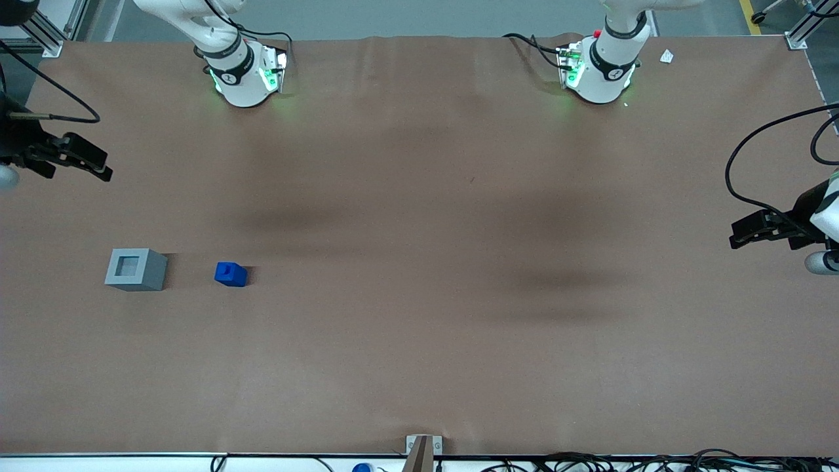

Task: Insert blue part into gray base with right arm
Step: 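Move the open right gripper toward the blue block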

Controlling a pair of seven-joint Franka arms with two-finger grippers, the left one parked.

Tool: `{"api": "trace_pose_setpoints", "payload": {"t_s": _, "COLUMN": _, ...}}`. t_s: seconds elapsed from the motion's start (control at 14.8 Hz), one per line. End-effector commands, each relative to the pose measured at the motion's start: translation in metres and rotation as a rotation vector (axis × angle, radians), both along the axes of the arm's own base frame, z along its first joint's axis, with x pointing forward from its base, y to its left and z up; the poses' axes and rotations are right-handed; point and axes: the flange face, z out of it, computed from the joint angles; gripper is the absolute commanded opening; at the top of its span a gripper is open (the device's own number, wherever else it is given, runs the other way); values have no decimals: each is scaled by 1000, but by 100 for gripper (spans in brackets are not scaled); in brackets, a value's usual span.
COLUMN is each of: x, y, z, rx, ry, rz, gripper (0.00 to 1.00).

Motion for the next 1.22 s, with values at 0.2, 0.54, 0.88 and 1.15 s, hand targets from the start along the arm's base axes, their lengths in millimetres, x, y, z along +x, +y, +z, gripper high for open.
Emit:
{"api": "trace_pose_setpoints", "payload": {"t_s": 0.2, "x": 24, "y": 4, "z": -67, "rx": 5, "ry": 36, "rz": -3, "gripper": 100}}
{"api": "trace_pose_setpoints", "payload": {"t_s": 0.54, "x": 49, "y": 20, "z": -124, "rx": 8, "ry": 77, "rz": -33, "gripper": 100}}
{"api": "trace_pose_setpoints", "payload": {"t_s": 0.88, "x": 61, "y": 23, "z": -200, "rx": 7, "ry": 59, "rz": -37, "gripper": 100}}
{"api": "trace_pose_setpoints", "payload": {"t_s": 1.15, "x": 70, "y": 35, "z": -246, "rx": 5, "ry": 76, "rz": -16, "gripper": 100}}
